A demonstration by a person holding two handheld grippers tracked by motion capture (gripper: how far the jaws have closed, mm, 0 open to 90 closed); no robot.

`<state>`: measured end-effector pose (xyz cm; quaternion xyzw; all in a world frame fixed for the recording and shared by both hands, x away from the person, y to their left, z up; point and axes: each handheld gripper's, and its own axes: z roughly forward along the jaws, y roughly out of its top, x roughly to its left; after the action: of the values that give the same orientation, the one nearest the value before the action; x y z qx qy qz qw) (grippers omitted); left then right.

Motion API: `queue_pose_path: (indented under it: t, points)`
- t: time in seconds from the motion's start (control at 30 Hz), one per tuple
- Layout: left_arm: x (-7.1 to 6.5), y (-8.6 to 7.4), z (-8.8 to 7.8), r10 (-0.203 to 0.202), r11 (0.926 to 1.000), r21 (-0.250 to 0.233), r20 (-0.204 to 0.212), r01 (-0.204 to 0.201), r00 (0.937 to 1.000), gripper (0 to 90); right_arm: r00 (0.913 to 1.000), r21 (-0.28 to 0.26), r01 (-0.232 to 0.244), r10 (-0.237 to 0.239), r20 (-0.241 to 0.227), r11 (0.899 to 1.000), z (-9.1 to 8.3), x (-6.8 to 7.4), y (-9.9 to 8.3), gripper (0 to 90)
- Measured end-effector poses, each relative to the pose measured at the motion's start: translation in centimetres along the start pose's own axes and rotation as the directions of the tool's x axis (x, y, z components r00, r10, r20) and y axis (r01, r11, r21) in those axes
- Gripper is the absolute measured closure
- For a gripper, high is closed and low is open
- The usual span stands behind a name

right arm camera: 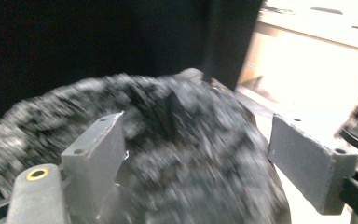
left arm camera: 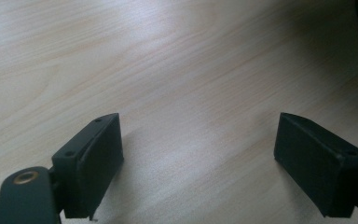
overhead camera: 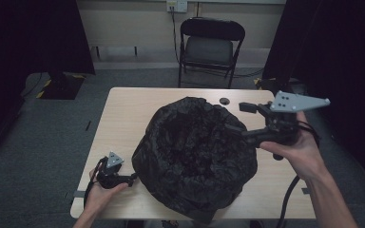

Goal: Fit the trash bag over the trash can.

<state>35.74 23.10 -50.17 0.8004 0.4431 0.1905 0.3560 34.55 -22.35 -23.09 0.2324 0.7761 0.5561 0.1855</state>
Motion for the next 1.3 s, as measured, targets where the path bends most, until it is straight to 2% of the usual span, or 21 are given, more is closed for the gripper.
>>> queue_pose_path:
  t: [0.07,0.17,0.23,0.37,0.43,0.5,0.57,0.63,0.73,0.8,0.87,0.93,0.97,1.07,1.13,1.3]
  points:
    - [0.0,0.0,0.0,0.0,1.0,0.0,-0.001,0.0,1.0,14.6,0.9979,-0.022,-0.046,0.047,0.043,0.999,-0.8,-0.4,-1.8,16.2]
    - [0.0,0.0,0.0,-0.002,1.0,0.003,-0.002,0.002,1.0,14.5,0.9901,-0.068,-0.096,0.102,0.097,0.993,-2.3,-1.2,-4.0,15.3]
    - [-0.1,0.0,0.0,-0.002,1.0,0.004,-0.005,0.002,1.0,14.0,0.9827,-0.087,-0.124,0.135,0.127,0.988,-3.1,-1.6,-5.2,14.9]
    - [-0.2,0.0,0.0,-0.012,0.9999,0.006,-0.012,0.012,0.9999,12.6,0.9626,-0.117,-0.167,0.187,0.196,0.979,-4.5,-2.1,-7.5,14.8]
    - [-0.2,0.0,0.0,-0.011,0.9999,0.008,-0.014,0.011,0.9998,12.3,0.953,-0.113,-0.178,0.2,0.228,0.978,-4.8,-2.0,-8.8,14.8]
    - [-0.2,0.0,0.0,-0.011,0.9999,0.008,-0.013,0.011,0.9999,11.8,0.9462,-0.11,-0.202,0.222,0.235,0.973,-4.9,-1.8,-10.1,14.8]
    - [-0.3,0.0,0.0,-0.012,0.9999,0.01,-0.015,0.012,0.9998,11.4,0.9428,-0.08,-0.219,0.232,0.239,0.972,-4.8,-1.7,-11.6,14.8]
    - [-0.4,0.0,0.0,-0.018,0.9998,0.01,-0.021,0.018,0.9996,11.3,0.9357,-0.062,-0.238,0.246,0.253,0.969,-4.7,-1.7,-13.0,14.8]
    - [-0.4,0.0,0.0,-0.02,0.9998,0.009,-0.023,0.02,0.9995,11.1,0.9244,-0.051,-0.24,0.244,0.293,0.969,-4.6,-1.7,-14.9,14.9]
    - [-0.5,0.0,0.0,-0.024,0.9997,0.008,-0.025,0.025,0.9994,11.0,0.9153,-0.04,-0.246,0.245,0.32,0.969,-4.4,-1.8,-16.3,15.0]
    - [-0.5,0.0,0.0,-0.026,0.9996,0.008,-0.027,0.027,0.9993,11.0,0.902,-0.02,-0.256,0.246,0.355,0.967,-4.2,-2.1,-17.8,14.8]
    - [-0.5,0.0,0.0,-0.026,0.9996,0.008,-0.027,0.027,0.9993,11.0,0.8819,-0.01,-0.287,0.268,0.388,0.958,-3.9,-2.5,-19.3,14.6]
    - [-0.5,0.0,0.0,-0.026,0.9996,0.008,-0.028,0.027,0.9993,10.9,0.875,0.006,-0.296,0.269,0.403,0.955,-3.7,-2.8,-20.2,14.6]
    - [-0.5,0.0,0.0,-0.024,0.9996,0.011,-0.037,0.024,0.999,10.6,0.8578,0.042,-0.352,0.304,0.414,0.935,-3.2,-3.5,-22.7,17.5]
    - [-0.6,0.0,0.1,-0.029,0.9994,0.015,-0.04,0.03,0.9988,9.2,0.8466,0.076,-0.37,0.302,0.438,0.926,-3.0,-4.0,-24.1,16.7]
    - [-0.6,0.1,0.1,-0.032,0.9993,0.017,-0.043,0.033,0.9986,8.2,0.8139,0.158,-0.424,0.298,0.499,0.892,-2.7,-5.1,-26.8,15.9]
